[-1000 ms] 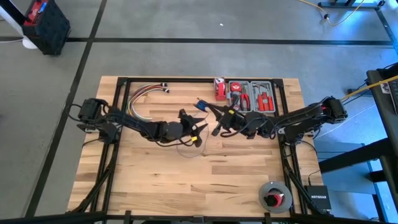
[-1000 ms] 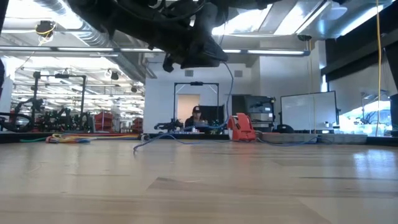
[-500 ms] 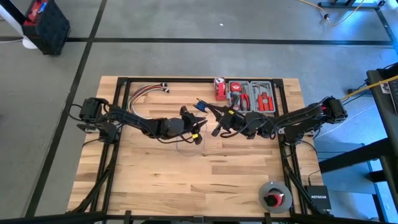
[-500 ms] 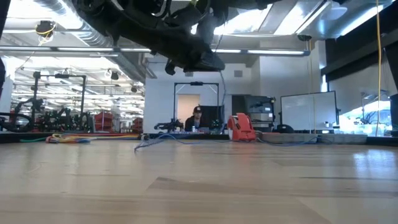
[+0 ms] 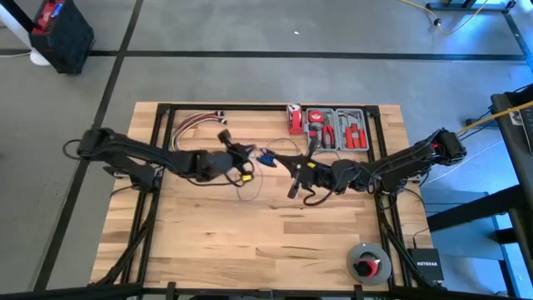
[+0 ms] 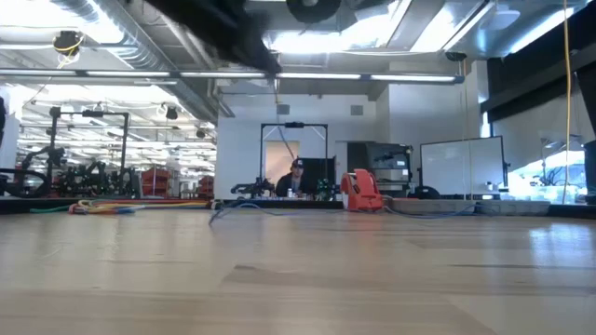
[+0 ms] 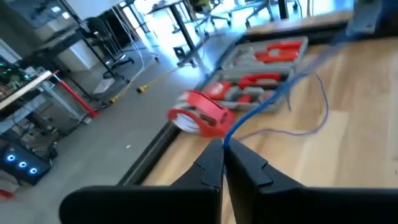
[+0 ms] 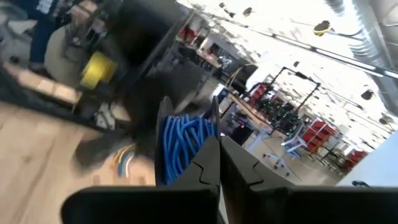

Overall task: Coil cords
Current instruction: Coil the blue wire on the black spool

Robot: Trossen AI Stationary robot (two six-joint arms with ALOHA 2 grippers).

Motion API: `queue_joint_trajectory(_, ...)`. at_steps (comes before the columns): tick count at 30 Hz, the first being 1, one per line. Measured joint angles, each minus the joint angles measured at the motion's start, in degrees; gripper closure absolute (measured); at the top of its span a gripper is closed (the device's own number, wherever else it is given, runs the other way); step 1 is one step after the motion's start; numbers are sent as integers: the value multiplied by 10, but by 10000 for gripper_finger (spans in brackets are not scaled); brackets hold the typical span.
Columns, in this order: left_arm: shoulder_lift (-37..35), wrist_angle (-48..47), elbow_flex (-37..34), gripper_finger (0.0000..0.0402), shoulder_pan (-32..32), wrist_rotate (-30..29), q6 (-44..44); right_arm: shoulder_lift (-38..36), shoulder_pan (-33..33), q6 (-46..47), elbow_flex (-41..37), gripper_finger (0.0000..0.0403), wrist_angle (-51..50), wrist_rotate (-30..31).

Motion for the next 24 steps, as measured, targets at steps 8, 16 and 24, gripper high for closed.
queue_joint_trajectory(8, -146, -107, 1, 398, -30, 47, -91, 0, -22, -1, 0, 402, -49, -15)
queue_joint_trajectory(16, -153, -79, 0, 398, -36, 94, -164, 38, -73, 35, 0, 402, -57, -47)
queue_joint_trajectory(24, -85, 17, 0, 397, -36, 100, -177, 80, -101, 66, 2, 402, -32, -52)
